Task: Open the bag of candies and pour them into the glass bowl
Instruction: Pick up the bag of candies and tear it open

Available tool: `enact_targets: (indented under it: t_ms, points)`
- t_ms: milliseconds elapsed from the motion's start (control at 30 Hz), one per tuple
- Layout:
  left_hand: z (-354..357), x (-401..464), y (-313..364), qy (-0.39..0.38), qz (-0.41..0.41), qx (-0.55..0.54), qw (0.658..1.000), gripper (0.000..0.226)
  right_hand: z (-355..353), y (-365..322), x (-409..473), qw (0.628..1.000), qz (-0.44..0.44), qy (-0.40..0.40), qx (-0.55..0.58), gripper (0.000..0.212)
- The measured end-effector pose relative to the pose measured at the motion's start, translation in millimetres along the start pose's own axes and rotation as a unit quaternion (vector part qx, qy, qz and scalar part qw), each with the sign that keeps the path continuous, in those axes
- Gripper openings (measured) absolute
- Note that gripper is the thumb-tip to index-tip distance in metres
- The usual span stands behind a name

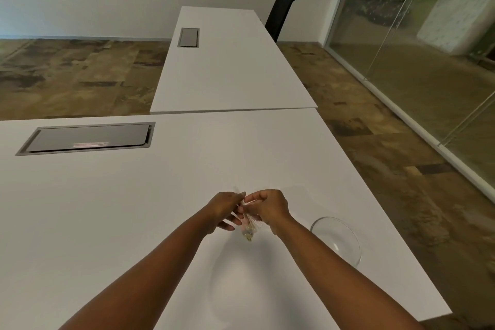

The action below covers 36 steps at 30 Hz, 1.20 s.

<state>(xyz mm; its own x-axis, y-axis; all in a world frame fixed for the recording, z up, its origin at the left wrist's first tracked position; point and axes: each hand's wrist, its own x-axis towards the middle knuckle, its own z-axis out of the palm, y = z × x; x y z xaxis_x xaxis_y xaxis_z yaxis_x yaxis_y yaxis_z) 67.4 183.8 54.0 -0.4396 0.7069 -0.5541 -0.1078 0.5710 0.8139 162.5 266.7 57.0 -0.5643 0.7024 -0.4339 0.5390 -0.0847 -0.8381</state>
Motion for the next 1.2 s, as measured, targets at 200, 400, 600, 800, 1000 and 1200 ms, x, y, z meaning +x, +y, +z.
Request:
enact_targets:
  t_ms: [200, 400, 600, 800, 1000, 1200]
  points:
    - [4.3, 3.2, -4.5, -0.019, 0.055, -0.030, 0.998, 0.035, -12.9, 3.0, -0.9, 0.992, 0.043, -0.072, 0.094, 0.021]
    - [8.6, 6.1, -2.7, -0.027, 0.087, -0.063, 0.994, 0.037, -25.8, 2.5, -1.1, 0.974, 0.066, -0.115, 0.183, 0.011]
    - [10.3, 4.3, 0.1, -0.040, 0.096, -0.089, 0.991, 0.037, -25.7, 5.8, 6.8, 0.985, 0.014, -0.071, 0.157, 0.013]
    - [11.7, 7.3, 1.2, -0.050, 0.110, -0.125, 0.985, 0.038, -24.3, 5.1, 6.8, 0.979, 0.016, -0.088, 0.184, 0.018]
    - [7.3, 9.9, -0.9, -0.069, 0.110, -0.145, 0.981, 0.037, -19.7, 2.5, 9.6, 0.968, 0.058, -0.102, 0.221, 0.024]
    - [5.6, 10.6, -1.8, -0.090, 0.105, -0.174, 0.975, 0.036, -20.3, 4.3, 8.4, 0.957, 0.073, -0.115, 0.257, 0.015]
